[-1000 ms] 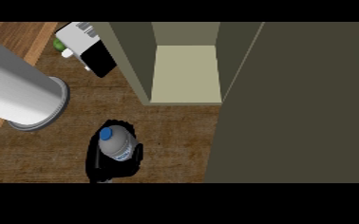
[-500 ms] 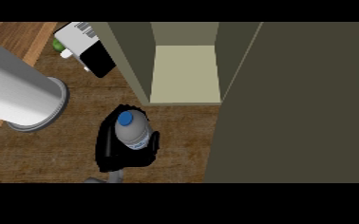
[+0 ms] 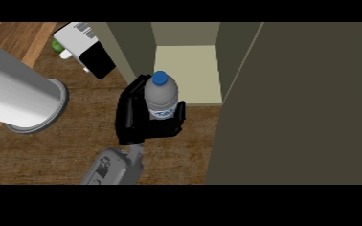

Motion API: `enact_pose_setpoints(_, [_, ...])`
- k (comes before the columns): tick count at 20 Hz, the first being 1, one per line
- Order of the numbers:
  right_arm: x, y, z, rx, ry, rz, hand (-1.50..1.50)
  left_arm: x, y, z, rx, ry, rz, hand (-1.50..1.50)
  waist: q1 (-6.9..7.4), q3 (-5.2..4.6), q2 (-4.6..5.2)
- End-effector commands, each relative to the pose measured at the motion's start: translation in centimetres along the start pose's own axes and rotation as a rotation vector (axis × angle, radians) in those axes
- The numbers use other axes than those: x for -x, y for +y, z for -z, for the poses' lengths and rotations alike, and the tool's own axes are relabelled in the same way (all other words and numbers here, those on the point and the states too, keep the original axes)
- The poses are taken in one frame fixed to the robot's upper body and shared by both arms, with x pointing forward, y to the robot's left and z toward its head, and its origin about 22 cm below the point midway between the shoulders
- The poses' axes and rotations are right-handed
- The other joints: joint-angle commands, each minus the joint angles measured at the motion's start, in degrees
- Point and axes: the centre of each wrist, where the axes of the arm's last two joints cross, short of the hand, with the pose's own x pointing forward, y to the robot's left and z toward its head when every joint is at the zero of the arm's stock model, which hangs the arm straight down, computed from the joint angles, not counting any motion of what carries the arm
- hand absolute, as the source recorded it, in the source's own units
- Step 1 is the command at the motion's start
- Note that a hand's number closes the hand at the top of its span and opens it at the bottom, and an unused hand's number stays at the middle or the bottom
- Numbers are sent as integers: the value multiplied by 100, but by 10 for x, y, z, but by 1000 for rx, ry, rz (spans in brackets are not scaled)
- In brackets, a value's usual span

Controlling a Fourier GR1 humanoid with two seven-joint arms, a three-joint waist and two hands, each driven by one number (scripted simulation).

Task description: Pick up the bottled water, place it into the cabinet and close the cabinet

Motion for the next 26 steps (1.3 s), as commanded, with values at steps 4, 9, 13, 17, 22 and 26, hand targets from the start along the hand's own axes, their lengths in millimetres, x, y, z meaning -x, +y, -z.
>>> enact_pose_setpoints(4, [-24, 1, -19, -19, -41, -25, -150, -3, -9, 42, -23, -22, 74, 150, -28, -1, -3])
enact_pose_setpoints(9, [-28, -4, -7, 7, -52, -11, -150, 7, -22, 66, -34, -9, 141, 150, -36, -5, 15])
enact_pose_setpoints(13, [-17, 3, -2, 34, -49, -1, -150, 3, -24, 76, -45, -3, 188, 150, 10, -2, 4])
enact_pose_setpoints(17, [-13, -4, -7, -14, -36, -12, -150, 17, -25, 105, -68, 20, 273, 150, -74, 1, 26])
enact_pose_setpoints(22, [-6, -13, 1, -5, -35, -3, -150, 16, -28, 128, -111, 31, 326, 150, -50, 3, 44])
enact_pose_setpoints(26, [-19, -7, -14, -5, -40, 7, -150, 18, -21, 141, -139, 31, 364, 150, -96, -1, 37])
